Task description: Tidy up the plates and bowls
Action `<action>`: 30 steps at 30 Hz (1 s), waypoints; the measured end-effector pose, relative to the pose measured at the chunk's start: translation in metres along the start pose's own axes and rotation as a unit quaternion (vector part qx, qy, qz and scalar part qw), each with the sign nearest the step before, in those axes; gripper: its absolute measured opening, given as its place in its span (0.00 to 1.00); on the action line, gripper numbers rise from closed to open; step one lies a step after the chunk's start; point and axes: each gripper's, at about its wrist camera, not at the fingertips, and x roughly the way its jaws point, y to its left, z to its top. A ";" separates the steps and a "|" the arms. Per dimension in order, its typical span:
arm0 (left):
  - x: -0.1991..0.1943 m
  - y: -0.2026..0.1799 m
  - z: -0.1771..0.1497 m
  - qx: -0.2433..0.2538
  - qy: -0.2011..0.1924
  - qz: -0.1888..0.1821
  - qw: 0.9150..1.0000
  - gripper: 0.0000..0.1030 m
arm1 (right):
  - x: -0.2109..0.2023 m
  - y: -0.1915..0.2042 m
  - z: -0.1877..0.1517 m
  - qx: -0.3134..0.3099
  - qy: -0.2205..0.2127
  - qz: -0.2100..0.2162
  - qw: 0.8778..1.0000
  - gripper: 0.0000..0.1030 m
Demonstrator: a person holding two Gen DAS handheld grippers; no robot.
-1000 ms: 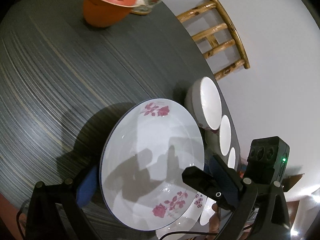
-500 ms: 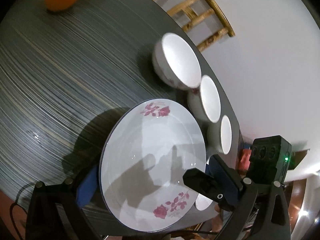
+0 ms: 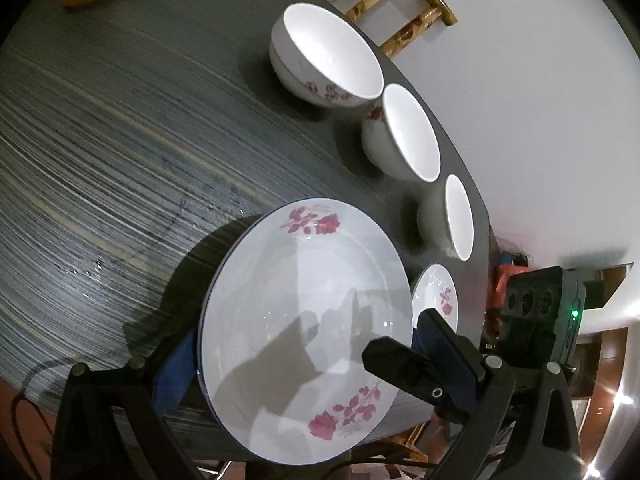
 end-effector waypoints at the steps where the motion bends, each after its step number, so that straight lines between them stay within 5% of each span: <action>1: 0.002 0.002 -0.001 -0.002 0.005 -0.001 1.000 1.00 | 0.000 -0.001 -0.001 -0.001 0.001 -0.003 1.000 1.00; 22: -0.005 0.011 0.006 -0.012 0.014 -0.034 0.999 1.00 | -0.006 -0.006 -0.006 0.006 0.024 -0.037 0.999 0.99; 30: -0.007 -0.006 0.003 0.027 0.014 0.020 0.999 1.00 | -0.026 -0.006 -0.010 0.004 -0.001 -0.035 0.999 0.99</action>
